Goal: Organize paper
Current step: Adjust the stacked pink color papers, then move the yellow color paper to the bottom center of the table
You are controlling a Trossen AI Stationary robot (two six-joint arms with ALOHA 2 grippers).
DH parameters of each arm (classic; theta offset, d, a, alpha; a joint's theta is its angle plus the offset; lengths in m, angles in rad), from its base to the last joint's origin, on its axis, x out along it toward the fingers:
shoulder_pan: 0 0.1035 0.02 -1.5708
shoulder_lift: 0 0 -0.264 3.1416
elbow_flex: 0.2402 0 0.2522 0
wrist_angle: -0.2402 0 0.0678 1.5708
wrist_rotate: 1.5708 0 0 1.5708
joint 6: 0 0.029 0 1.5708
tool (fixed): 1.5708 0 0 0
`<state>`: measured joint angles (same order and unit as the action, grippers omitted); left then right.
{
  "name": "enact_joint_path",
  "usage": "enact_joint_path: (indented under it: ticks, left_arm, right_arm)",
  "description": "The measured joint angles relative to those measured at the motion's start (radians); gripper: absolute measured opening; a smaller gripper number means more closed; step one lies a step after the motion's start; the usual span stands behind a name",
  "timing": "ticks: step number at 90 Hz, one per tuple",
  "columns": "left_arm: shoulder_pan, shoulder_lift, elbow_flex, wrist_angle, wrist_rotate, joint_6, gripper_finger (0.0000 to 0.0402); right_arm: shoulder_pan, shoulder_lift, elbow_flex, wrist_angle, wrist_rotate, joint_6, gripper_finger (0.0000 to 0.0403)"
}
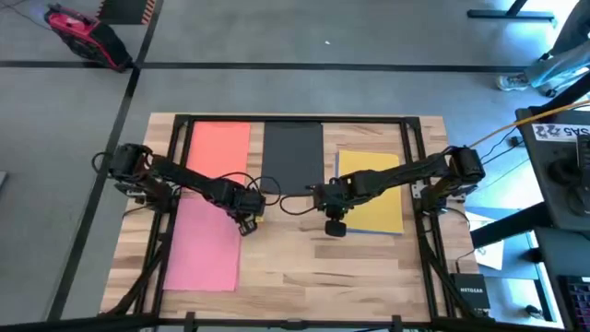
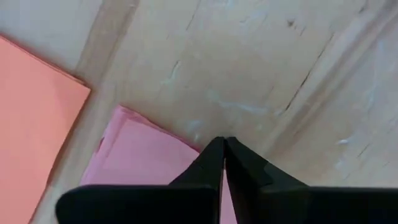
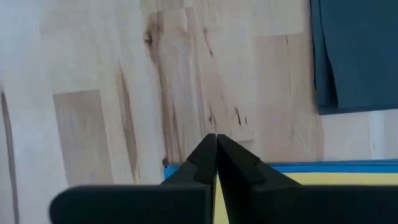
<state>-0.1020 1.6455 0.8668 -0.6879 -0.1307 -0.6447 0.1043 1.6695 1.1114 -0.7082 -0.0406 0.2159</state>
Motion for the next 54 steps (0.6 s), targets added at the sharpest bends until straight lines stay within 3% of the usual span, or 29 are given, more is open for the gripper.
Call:
enact_joint_path:
  ticks: [19, 33, 54]
  left_arm:
    - [0.003, 0.003, 0.030, 0.008, -0.026, -0.001, 0.0000]
    - [-0.010, -0.006, 0.046, 0.050, 0.015, -0.025, 0.0000]
    - [-0.036, -0.102, 0.042, 0.378, 0.041, -0.081, 0.0000]
  right_arm:
    - [0.000, 0.000, 0.000, -0.008, -0.002, -0.010, 0.0000]
    - [0.002, -0.034, -0.001, 0.000, -0.042, 0.039, 0.0000]
    - [0.048, -0.232, -0.109, 0.085, 0.034, 0.151, 0.0000]
